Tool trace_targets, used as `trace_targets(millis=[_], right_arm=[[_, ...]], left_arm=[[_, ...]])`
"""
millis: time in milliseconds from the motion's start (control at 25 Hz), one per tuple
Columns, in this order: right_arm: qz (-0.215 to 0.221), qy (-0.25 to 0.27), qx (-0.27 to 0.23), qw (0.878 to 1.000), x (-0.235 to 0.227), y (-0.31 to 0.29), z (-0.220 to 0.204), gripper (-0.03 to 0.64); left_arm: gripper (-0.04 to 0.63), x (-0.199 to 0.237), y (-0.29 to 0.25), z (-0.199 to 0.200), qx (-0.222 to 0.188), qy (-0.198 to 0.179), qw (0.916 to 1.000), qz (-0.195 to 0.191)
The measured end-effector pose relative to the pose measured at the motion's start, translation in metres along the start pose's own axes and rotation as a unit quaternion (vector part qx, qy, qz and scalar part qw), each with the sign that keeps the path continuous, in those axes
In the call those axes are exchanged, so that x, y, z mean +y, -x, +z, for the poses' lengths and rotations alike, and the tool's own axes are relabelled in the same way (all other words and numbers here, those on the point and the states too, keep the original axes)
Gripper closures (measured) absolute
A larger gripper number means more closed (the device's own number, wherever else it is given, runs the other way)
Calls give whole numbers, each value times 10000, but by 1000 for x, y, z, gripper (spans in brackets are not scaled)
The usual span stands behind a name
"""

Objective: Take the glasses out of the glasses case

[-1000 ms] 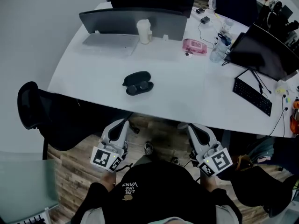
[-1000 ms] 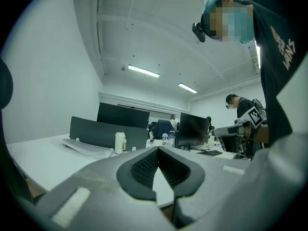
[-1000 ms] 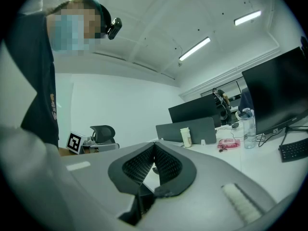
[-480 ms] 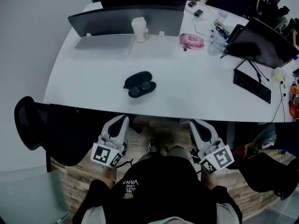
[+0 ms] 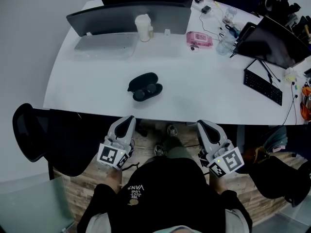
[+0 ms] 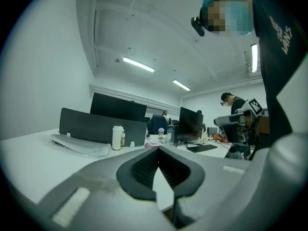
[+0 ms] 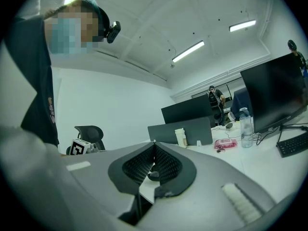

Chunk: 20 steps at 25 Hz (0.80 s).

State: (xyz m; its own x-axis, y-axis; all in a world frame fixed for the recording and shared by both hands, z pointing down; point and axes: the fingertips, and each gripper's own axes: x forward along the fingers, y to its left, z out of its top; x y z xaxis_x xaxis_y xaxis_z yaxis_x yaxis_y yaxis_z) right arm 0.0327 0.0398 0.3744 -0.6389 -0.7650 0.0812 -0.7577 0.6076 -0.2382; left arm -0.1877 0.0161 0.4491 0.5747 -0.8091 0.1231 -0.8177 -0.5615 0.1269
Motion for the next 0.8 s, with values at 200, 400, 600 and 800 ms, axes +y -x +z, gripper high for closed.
trace_targets(millis=[200, 400, 600, 800], right_arm=[[64, -42, -15, 10000, -12, -12, 0, 615], [124, -65, -8, 9999, -31, -30, 5, 615], [155, -123, 203, 9996, -52, -44, 5, 615], [243, -106, 76, 9996, -69, -62, 10, 615]], left_arm=[[594, 10, -15, -3, 68, -30, 9999, 72], [594, 26, -41, -2, 93, -223, 9996, 130], [594, 38, -66, -1, 185, -419, 9988, 152], [594, 51, -88, -5, 369, -586, 9974, 173]])
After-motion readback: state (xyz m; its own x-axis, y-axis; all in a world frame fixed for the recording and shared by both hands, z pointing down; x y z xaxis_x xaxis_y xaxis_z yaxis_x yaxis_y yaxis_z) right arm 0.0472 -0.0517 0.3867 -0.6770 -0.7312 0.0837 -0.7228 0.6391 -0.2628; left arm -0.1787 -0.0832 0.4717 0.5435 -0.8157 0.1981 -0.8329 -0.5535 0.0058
